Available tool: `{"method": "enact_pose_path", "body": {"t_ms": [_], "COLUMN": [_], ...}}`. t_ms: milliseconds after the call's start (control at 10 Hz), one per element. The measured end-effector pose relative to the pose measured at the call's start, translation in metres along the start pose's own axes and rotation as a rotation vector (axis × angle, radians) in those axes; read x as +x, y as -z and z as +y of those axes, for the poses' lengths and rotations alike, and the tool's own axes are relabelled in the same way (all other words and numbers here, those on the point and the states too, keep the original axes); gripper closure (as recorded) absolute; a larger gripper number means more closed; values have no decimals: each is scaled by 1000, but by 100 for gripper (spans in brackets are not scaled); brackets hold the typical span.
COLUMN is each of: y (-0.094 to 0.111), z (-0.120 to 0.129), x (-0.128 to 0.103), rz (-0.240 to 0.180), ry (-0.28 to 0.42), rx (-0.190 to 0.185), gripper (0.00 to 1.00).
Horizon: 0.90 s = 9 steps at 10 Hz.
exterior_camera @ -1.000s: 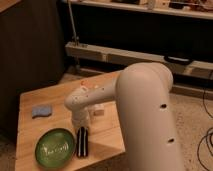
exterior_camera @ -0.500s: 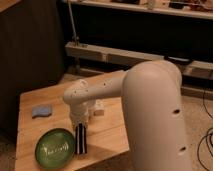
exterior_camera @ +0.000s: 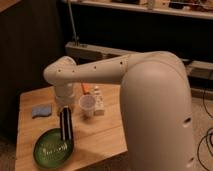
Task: Place the eraser on the white sponge
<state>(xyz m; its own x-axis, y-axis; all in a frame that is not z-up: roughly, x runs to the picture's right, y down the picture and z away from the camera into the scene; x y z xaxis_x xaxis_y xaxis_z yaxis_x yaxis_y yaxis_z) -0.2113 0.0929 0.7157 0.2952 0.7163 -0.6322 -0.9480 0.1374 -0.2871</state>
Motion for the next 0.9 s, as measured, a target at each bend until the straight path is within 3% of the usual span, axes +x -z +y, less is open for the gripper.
{"method": "enact_pose_path", "body": {"t_ms": [400, 600, 900], "y": [15, 13, -3], "z": [51, 68, 83], "x": [-70, -108, -127], "rz": [15, 38, 63], "ry": [71, 98, 138], "rx": [3, -26, -89], "gripper": [91, 91, 91]}}
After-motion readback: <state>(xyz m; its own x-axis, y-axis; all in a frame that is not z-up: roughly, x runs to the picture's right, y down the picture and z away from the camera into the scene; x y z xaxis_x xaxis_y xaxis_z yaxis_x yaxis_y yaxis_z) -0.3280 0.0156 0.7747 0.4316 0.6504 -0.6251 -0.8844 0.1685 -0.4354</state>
